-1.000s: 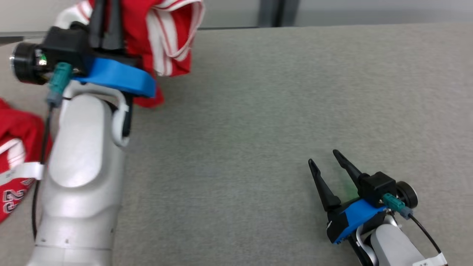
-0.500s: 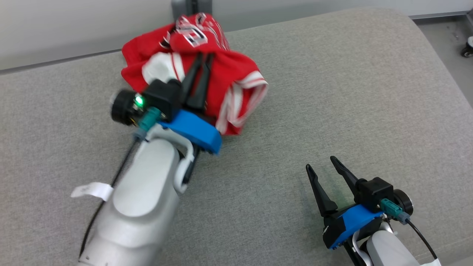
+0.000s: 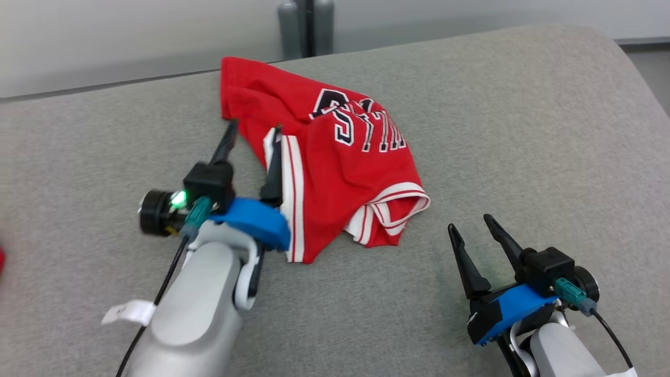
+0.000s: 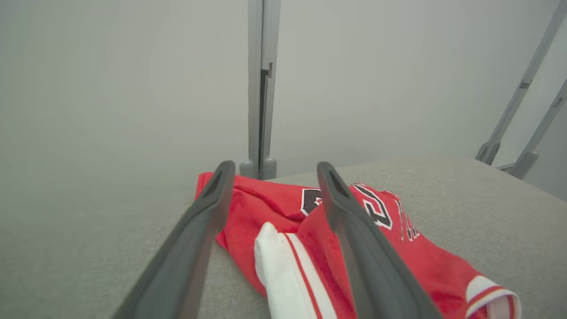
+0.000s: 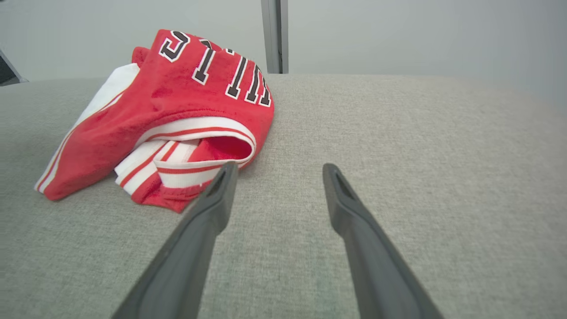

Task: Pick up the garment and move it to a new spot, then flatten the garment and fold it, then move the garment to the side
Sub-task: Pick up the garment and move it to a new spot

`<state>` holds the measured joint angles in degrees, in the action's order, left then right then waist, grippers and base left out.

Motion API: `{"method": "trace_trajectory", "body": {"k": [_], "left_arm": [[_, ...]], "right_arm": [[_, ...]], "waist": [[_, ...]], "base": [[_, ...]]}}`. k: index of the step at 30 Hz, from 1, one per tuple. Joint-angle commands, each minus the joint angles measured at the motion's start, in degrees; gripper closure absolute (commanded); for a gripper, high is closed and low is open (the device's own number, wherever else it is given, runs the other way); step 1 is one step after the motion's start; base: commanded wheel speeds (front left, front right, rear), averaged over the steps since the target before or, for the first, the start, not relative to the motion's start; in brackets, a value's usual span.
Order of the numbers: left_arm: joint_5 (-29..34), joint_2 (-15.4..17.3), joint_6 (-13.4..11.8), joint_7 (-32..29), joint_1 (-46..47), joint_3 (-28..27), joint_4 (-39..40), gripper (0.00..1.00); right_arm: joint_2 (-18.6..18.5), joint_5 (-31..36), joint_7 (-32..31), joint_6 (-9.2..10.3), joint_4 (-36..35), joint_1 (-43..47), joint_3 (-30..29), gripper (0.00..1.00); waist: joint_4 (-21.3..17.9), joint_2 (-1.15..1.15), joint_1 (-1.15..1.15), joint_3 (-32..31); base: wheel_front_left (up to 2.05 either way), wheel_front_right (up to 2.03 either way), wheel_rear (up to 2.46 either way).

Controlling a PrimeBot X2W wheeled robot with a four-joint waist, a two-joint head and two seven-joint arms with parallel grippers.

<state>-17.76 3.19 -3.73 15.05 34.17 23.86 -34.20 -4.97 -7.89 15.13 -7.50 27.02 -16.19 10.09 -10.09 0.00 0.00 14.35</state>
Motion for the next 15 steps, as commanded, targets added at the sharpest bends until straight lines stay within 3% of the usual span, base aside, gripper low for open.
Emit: {"method": "trace_trajectory", "body": {"k": [1, 7, 15], "left_arm": [[1.13, 0.91, -0.41, 0.18, -2.67, -2.19, 0.86, 0.0], [4.6, 1.93, -1.4, 0.18, -9.22, -8.43, 4.43, 0.0], [6.88, 1.09, -0.7, 0.19, -17.68, -13.56, 6.87, 0.0]], "right_arm": [[0.05, 0.59, 0.01, 0.02, -0.4, 0.05, -0.5, 0.0], [-0.01, 1.23, 0.01, 0.02, -0.92, 1.07, -2.98, 0.0], [0.15, 1.75, 0.01, 0.02, -0.11, 3.06, -4.03, 0.0]], "waist": [[1.06, 0.0, 0.0, -0.35], [4.56, 0.0, 0.0, -2.1], [7.11, 0.0, 0.0, -5.15]], "base": [[0.0, 0.0, 0.0], [0.0, 0.0, 0.0], [0.0, 0.0, 0.0]]}}
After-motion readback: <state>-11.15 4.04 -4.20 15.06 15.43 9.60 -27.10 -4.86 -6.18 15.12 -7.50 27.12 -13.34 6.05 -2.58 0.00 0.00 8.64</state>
